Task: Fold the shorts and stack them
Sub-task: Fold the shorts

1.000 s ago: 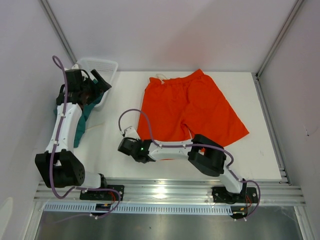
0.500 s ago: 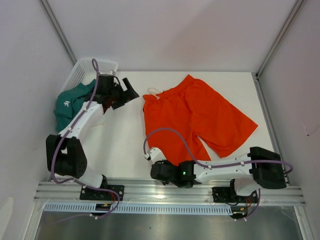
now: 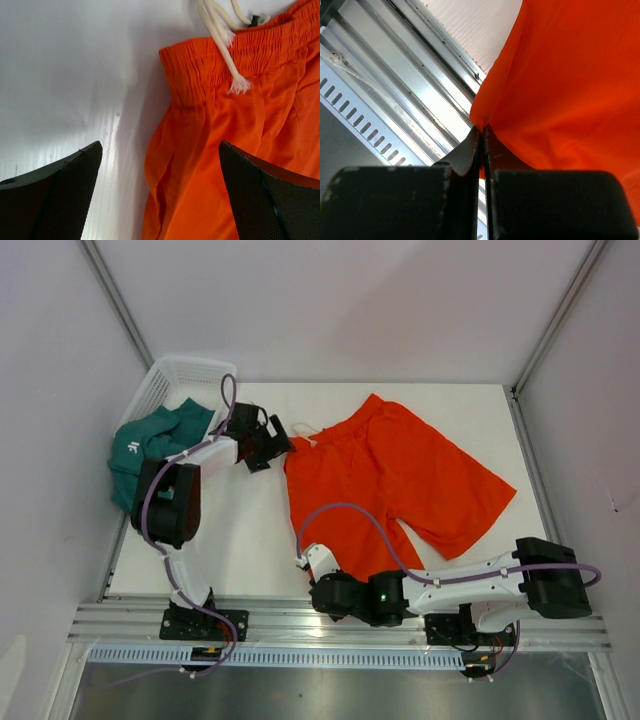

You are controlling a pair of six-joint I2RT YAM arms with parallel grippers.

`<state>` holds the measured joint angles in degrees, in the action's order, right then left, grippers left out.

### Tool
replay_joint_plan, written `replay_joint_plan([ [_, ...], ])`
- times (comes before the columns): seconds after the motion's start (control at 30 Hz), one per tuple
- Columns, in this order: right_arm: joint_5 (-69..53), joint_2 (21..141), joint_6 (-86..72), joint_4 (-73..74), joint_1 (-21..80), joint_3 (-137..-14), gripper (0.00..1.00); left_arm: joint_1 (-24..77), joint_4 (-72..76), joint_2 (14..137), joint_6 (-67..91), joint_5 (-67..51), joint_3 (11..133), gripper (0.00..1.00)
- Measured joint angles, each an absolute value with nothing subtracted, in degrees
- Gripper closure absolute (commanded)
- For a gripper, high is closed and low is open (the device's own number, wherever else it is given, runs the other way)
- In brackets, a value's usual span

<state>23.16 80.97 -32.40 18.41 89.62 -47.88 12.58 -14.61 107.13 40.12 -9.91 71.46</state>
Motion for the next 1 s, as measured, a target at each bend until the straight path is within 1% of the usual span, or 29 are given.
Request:
replay_joint_plan([
  [0.13, 23.2, 81.0, -33.0, 18.4, 90.2, -47.7, 1.00, 12.6, -13.7, 110.8, 40.9, -10.3, 74.1, 0.05],
  [0.17, 23.3, 81.0, -33.1, 18.4, 90.3, -47.7, 1.00, 12.6, -13.6, 111.6, 41.1, -10.3, 75.1, 0.08],
  [0.23, 23.4, 80.9, -33.5, 18.4, 90.7, -47.7, 1.00, 12.6, -13.3, 113.0, 41.3, -10.3, 77.3, 0.11],
  [0.33, 23.5, 80.6, -33.9, 18.3, 91.1, -47.6, 1.00, 12.6, -12.6, 114.5, 41.9, -10.4, 80.3, 0.19],
  [0.37, 23.6, 80.4, -34.0, 18.3, 91.2, -47.6, 1.00, 12.6, -12.3, 114.8, 42.2, -10.5, 80.9, 0.25],
  [0.43, 23.6, 79.8, -34.1, 18.3, 91.2, -47.6, 1.00, 12.6, -11.7, 115.0, 42.5, -10.4, 81.2, 0.29],
  [0.67, 24.4, 78.5, -34.2, 18.1, 91.3, -47.6, 1.00, 12.7, -10.0, 116.5, 44.1, -11.2, 80.6, 0.28],
  [0.8, 24.8, 78.5, -34.5, 18.1, 91.3, -47.6, 1.00, 13.0, -8.1, 116.5, 44.7, -11.1, 77.0, 0.31],
  [0.83, 24.9, 78.5, -34.5, 18.1, 91.3, -47.6, 1.00, 13.1, -8.0, 116.5, 44.9, -11.1, 75.9, 0.34],
  [0.87, 25.0, 78.5, -34.5, 18.0, 91.3, -47.6, 1.00, 13.1, -7.5, 116.5, 45.2, -11.3, 75.4, 0.43],
  [0.9, 25.0, 78.5, -34.5, 18.0, 91.3, -47.6, 1.00, 13.2, -7.2, 116.4, 45.4, -11.0, 75.4, 0.47],
  [0.93, 25.0, 78.5, -34.5, 17.9, 91.3, -47.6, 1.00, 13.2, -7.0, 116.4, 45.5, -11.0, 75.4, 0.56],
  [1.0, 25.0, 78.5, -34.5, 17.6, 91.3, -47.6, 1.00, 13.3, -6.9, 116.4, 45.6, -10.9, 75.4, 0.66],
])
